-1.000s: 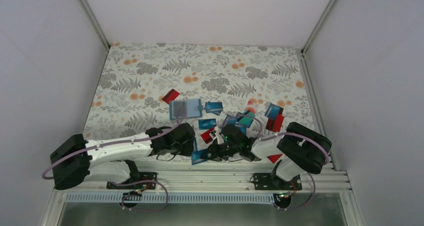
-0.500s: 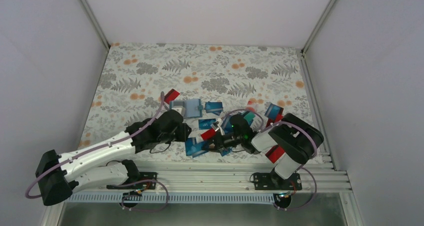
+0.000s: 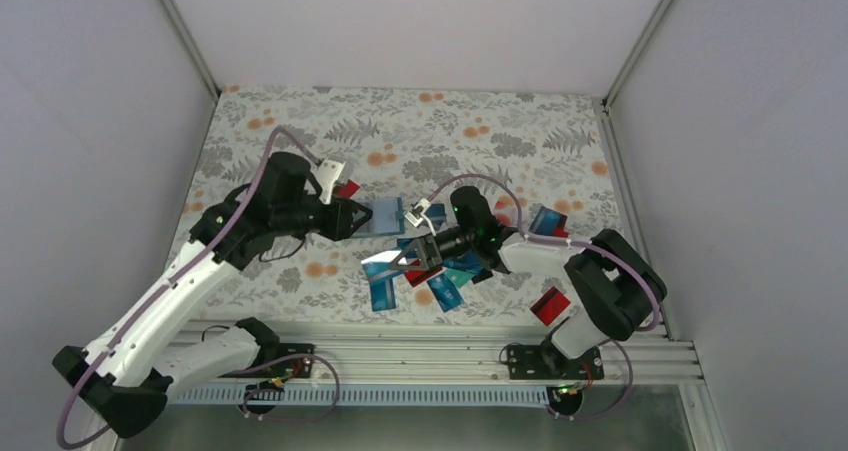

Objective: Put the credit cards into the card holder

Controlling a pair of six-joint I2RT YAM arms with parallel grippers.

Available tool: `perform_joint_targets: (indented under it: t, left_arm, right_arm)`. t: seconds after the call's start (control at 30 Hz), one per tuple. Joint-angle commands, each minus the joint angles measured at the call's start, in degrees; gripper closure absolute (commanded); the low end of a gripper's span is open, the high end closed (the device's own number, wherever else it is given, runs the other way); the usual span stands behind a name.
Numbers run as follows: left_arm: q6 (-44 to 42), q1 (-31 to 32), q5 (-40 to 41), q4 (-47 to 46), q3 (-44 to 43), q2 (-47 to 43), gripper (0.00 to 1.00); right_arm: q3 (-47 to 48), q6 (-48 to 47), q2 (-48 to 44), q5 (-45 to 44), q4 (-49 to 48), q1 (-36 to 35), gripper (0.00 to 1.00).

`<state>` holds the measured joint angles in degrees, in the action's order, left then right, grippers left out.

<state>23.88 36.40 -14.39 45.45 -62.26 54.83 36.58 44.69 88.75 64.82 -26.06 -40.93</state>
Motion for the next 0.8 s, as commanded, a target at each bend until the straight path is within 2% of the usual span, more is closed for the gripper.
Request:
perform_joint_targets:
  t: [0.0, 0.17, 0.23, 0.37, 0.53, 0.77]
  left_arm:
    - [-13.07, -5.9, -15.25, 7.02, -1.45, 4.46, 0.63]
    - [-16.04, -11.23, -30.68, 0.48, 1.21, 9.19, 0.61]
    - [-17.11, -12.23, -34.0, -2.96, 3.1, 11.18, 0.6]
    - [-17.56, -14.0, -44.12, -13.09, 7.69, 15.12, 0.57]
    - [-19.47, -13.9, -48.1, -17.26, 8.08, 21.0, 0.56]
    - [-21.93, -13.33, -50.52, -19.26, 7.65, 26.82, 0.59]
  right_arm:
    - [3.04, -8.34, -0.2, 5.06, 9.19, 1.41, 0.96]
    - [3.71, -11.23, -0.88, 7.47, 13.03, 3.91, 0.96]
    - [3.5, -11.8, -1.08, 8.3, 13.9, 5.34, 0.96]
    - [3.01, -12.24, -1.06, 9.97, 14.1, 7.75, 0.96]
    - [4.14, -15.04, -1.5, 11.28, 17.56, 9.18, 0.96]
    - [4.23, -15.2, -1.39, 11.91, 17.71, 9.68, 0.96]
